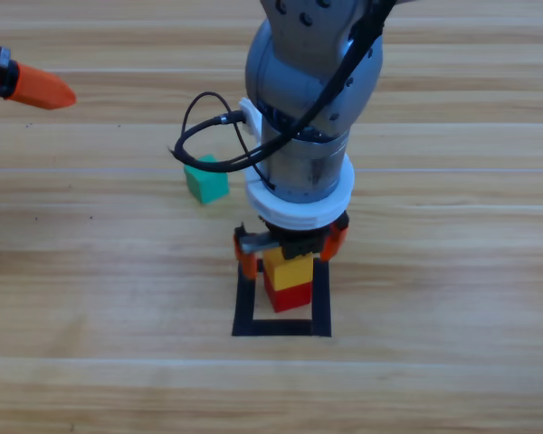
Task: Stack the blocks in the rectangular block: red at the bottom, yellow in the middle, green on top
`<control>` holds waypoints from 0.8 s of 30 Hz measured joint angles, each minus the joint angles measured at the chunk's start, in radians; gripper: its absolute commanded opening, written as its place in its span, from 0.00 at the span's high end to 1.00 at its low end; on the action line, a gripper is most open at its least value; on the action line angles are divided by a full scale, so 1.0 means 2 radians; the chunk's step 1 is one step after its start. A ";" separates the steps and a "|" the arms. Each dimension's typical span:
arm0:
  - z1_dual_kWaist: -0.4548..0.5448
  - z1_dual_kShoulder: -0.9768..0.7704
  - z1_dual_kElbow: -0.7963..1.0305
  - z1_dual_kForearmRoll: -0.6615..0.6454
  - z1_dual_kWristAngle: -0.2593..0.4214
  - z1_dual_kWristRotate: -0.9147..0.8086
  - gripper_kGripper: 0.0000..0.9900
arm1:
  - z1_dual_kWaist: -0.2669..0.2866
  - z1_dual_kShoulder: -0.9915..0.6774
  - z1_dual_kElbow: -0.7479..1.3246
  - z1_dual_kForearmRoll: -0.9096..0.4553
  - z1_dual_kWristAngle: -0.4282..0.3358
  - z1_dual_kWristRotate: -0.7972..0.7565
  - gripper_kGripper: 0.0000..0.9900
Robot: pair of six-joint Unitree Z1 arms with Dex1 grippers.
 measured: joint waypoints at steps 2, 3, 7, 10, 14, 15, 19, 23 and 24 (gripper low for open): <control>0.000 0.000 0.002 -0.002 -0.001 0.000 0.00 | 0.000 0.000 -0.002 0.000 0.000 -0.012 0.00; 0.000 0.000 0.002 -0.003 -0.001 0.000 0.00 | 0.000 -0.001 -0.005 0.000 0.000 -0.019 0.00; 0.000 0.001 0.002 -0.004 -0.001 0.000 0.00 | 0.000 -0.016 -0.008 0.000 -0.011 -0.030 0.00; 0.000 0.011 -0.020 0.001 -0.001 0.001 0.00 | 0.001 -0.068 -0.009 0.010 -0.050 -0.048 0.00; -0.006 0.059 -0.136 0.066 0.022 0.016 0.00 | -0.002 -0.155 -0.007 0.032 -0.098 -0.048 0.00; -0.010 0.078 -0.171 0.082 0.032 0.022 0.00 | -0.007 -0.176 -0.004 0.033 -0.098 -0.046 0.00; -0.054 0.158 -0.291 0.160 0.083 0.042 0.00 | -0.054 -0.223 0.055 0.037 -0.084 -0.033 0.00; -0.117 0.234 -0.325 0.186 0.130 0.046 0.00 | -0.115 -0.233 0.155 0.031 -0.036 -0.033 0.00; -0.131 0.248 -0.325 0.188 0.139 0.046 0.00 | -0.129 -0.236 0.185 0.010 -0.010 -0.037 0.00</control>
